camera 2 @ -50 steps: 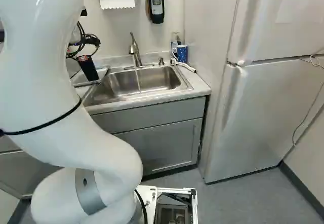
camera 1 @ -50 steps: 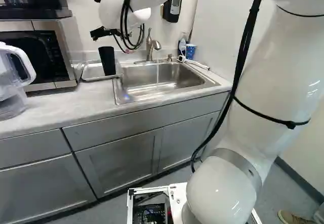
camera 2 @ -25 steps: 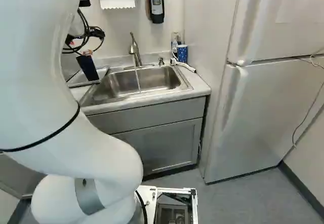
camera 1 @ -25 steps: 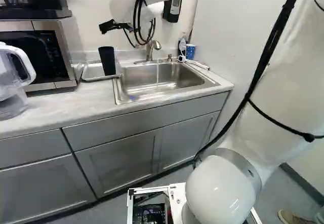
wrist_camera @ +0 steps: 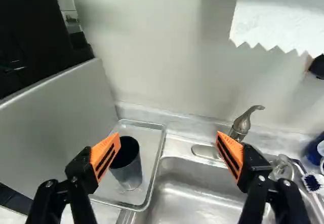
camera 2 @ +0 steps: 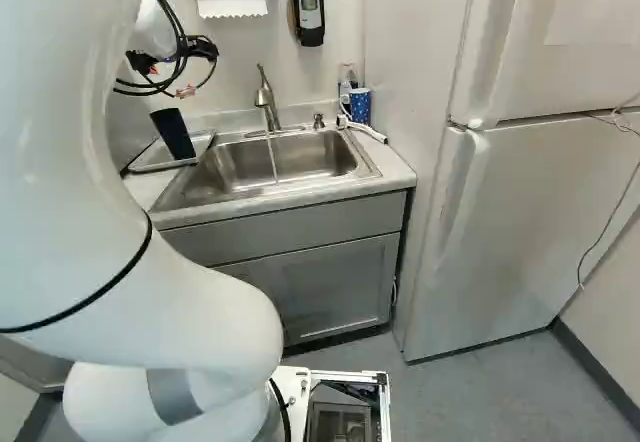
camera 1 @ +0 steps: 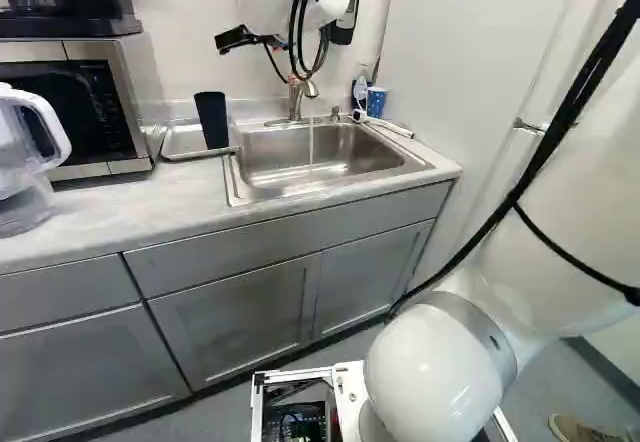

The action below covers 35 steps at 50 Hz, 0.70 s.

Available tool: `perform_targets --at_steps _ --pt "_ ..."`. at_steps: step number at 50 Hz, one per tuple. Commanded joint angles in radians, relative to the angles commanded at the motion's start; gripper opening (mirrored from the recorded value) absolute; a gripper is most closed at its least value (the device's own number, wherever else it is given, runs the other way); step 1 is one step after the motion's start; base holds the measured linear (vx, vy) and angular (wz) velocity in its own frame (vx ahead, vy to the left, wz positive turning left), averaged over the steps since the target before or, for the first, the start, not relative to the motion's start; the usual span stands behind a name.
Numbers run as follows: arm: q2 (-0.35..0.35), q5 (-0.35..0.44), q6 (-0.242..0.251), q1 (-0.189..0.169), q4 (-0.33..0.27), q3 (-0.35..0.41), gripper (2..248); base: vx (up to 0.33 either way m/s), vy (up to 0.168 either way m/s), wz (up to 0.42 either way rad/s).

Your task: Rinse the cup and place it in the tray

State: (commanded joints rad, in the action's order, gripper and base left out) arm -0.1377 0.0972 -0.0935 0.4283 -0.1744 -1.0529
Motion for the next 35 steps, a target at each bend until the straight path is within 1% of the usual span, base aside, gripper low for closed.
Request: perform_targets --at_steps 5,23,35 --pt "-0.015 0.000 0.000 -0.014 -0.012 0.003 247 0.000 0.000 0.000" --pt "-0.054 0.000 0.000 -0.067 -0.012 0.031 247 0.000 0.000 0.000" --pt "-0.062 0.000 0.000 -0.105 -0.012 0.038 247 0.000 0.000 0.000"
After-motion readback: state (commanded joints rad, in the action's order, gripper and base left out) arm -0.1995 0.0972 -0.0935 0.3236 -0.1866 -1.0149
